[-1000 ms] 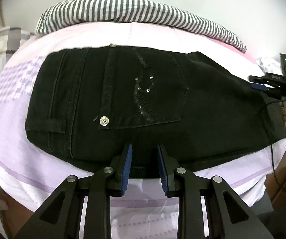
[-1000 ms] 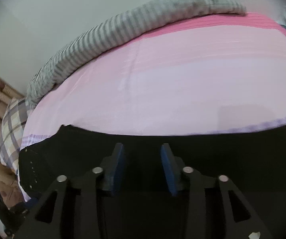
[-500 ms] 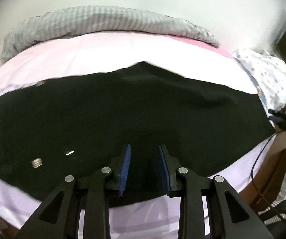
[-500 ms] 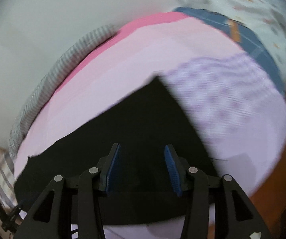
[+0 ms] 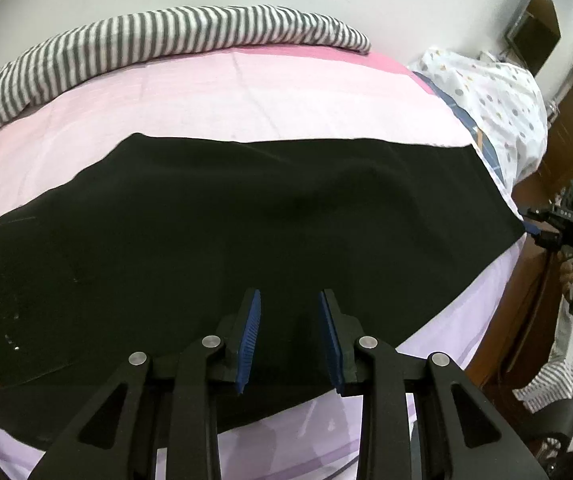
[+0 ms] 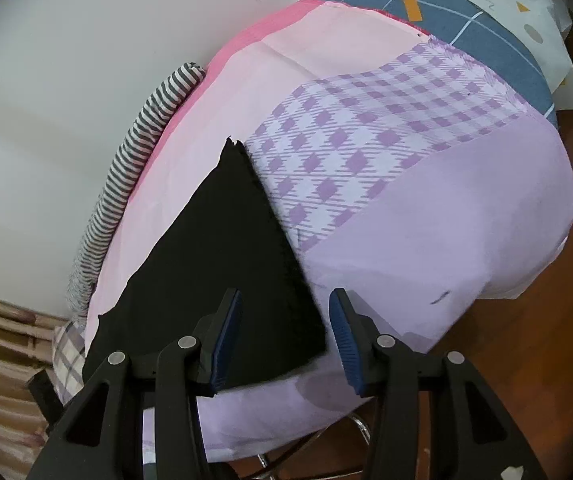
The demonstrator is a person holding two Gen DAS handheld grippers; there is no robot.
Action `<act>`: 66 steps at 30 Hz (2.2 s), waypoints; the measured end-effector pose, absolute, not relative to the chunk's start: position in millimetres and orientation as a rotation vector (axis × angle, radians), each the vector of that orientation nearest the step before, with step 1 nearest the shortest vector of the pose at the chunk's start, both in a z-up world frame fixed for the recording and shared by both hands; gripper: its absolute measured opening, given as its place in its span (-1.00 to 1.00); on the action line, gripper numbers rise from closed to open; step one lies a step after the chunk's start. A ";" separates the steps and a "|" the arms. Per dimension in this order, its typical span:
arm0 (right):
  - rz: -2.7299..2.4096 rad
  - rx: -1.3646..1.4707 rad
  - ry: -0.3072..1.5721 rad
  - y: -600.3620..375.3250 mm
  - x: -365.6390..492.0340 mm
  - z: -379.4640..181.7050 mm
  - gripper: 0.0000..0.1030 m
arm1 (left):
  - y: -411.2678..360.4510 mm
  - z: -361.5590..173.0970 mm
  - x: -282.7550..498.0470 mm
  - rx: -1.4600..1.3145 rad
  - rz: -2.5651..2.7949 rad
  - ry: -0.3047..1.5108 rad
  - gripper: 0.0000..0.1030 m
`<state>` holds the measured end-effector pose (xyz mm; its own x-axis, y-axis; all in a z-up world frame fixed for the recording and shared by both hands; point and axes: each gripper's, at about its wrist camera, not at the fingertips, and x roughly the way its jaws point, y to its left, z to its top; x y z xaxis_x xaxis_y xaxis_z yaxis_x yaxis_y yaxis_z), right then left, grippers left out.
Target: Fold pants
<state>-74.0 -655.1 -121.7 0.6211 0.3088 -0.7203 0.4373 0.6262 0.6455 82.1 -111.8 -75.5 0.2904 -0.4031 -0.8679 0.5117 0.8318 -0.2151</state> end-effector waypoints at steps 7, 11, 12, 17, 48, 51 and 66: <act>0.069 1.007 0.908 -647.2 -64.4 -132.6 -0.29 | -123.7 -87.2 79.2 0.146 -0.619 1.151 -0.38; 0.129 1.104 0.912 -633.0 -54.6 -151.8 -0.73 | -126.9 -97.1 77.9 0.167 -0.619 1.172 -0.38; 0.106 1.112 0.899 -632.0 -55.8 -150.3 -0.73 | -127.2 -99.0 77.6 0.171 -0.617 1.174 -0.38; 0.007 1.079 0.862 -619.0 -57.6 -131.4 -0.74 | -124.9 -103.4 78.0 0.172 -0.624 1.167 -0.38; 0.586 0.682 1.222 -259.5 72.9 -101.7 -0.74 | 33.0 -77.3 90.7 -0.241 -0.460 1.060 -0.29; 0.590 0.657 1.208 -255.5 75.4 -96.8 -0.74 | 28.2 -79.8 93.1 -0.262 -0.500 1.073 -0.29; 0.494 0.651 1.038 -297.7 56.0 -61.2 0.16 | 13.1 -90.7 96.3 -0.493 -0.698 1.218 -0.21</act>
<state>56.0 -297.7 -61.2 0.4302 0.6536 -0.6226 -0.0711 0.7121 0.6985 96.3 13.1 -90.7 0.1837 -0.7161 -0.6734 0.2188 0.6976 -0.6823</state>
